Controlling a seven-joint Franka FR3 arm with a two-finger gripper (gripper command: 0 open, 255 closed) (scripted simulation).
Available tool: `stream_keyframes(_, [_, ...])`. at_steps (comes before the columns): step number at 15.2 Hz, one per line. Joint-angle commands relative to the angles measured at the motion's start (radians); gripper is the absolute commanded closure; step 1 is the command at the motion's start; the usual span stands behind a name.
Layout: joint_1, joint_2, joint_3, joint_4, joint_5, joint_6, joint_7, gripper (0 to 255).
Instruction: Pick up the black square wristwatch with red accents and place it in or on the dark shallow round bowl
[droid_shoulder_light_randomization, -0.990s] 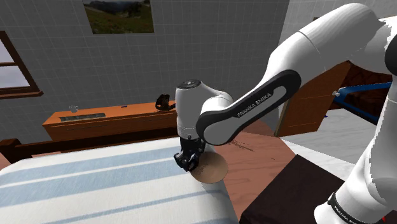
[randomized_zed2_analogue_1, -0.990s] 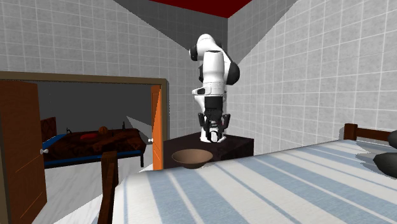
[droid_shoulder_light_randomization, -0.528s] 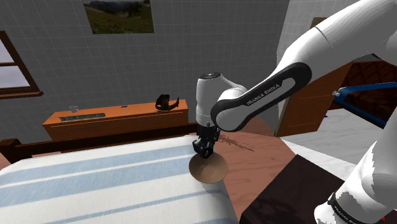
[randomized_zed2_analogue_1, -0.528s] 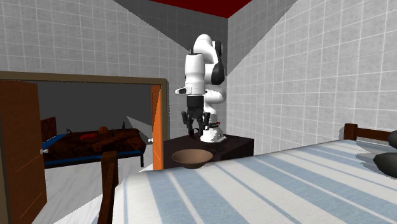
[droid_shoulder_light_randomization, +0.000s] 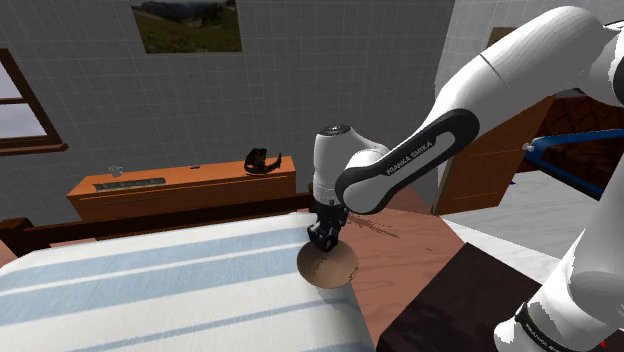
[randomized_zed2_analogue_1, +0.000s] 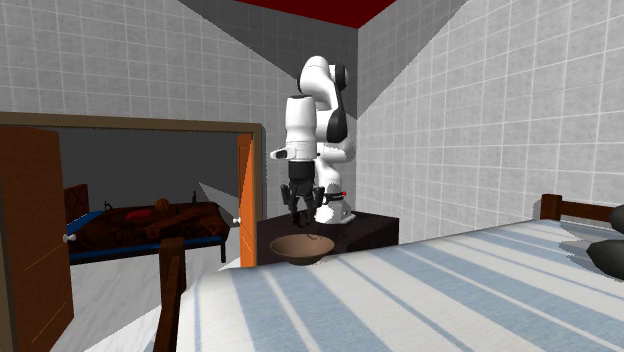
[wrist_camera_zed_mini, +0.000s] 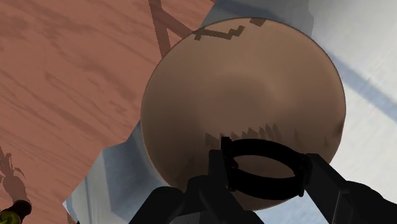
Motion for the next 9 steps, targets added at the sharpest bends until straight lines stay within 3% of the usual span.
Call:
stream_keyframes(1, [0.003, 0.021, -0.004, -0.008, -0.016, 0.026, 0.011, 255])
stream_keyframes(9, [0.018, 0.102, -0.026, -0.020, -0.079, 0.110, 0.054, 255])
